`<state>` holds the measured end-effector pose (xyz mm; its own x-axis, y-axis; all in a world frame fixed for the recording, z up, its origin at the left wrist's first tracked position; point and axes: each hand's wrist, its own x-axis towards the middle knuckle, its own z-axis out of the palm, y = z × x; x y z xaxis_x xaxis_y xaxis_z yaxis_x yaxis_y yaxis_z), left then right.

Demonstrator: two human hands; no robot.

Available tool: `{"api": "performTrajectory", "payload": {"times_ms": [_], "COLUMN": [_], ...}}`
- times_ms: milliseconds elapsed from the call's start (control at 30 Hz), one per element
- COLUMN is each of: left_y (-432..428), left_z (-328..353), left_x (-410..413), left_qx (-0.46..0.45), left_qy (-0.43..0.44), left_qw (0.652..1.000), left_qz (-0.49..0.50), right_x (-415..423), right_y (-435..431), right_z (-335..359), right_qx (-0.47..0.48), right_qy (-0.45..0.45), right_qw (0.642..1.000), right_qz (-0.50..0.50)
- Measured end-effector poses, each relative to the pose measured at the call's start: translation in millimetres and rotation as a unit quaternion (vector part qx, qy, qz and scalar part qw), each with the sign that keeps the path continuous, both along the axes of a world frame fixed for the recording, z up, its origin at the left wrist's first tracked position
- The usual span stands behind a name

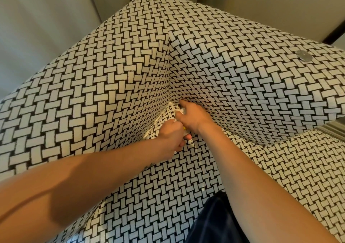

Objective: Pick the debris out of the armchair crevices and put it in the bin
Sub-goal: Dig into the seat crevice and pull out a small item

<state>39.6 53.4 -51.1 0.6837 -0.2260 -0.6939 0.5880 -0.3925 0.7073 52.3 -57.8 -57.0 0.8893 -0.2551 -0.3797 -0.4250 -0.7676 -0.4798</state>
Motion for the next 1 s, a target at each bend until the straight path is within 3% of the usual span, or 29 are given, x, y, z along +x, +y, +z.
{"api": "performTrajectory", "payload": {"times_ms": [200, 467, 600, 767, 1000], "left_y": [0.3, 0.5, 0.9, 1.2, -0.4], "left_z": [-3.6, 1.1, 1.1, 1.6, 8.8], "left_x": [1.3, 1.0, 1.1, 0.5, 0.1], "left_qx": [0.01, -0.014, -0.019, -0.018, -0.018], "left_qy": [-0.001, 0.011, 0.01, 0.008, 0.024], "left_qw": [1.0, 1.0, 1.0, 1.0, 0.999], "left_qz": [0.0, -0.011, -0.011, -0.019, -0.009], "right_x": [5.5, -6.2, -2.7, -17.9, -35.8], "right_y": [-1.4, -2.1, 1.4, -3.9, -11.2], "right_z": [-7.2, -22.0, -20.7, -23.4, -8.3], "right_qx": [0.004, -0.038, -0.065, 0.128, 0.269], "right_qy": [0.008, -0.144, -0.157, -0.177, -0.233], "right_qw": [1.0, 0.988, 0.984, 0.97, 0.92], "right_qz": [0.004, -0.044, -0.061, -0.102, -0.164]}}
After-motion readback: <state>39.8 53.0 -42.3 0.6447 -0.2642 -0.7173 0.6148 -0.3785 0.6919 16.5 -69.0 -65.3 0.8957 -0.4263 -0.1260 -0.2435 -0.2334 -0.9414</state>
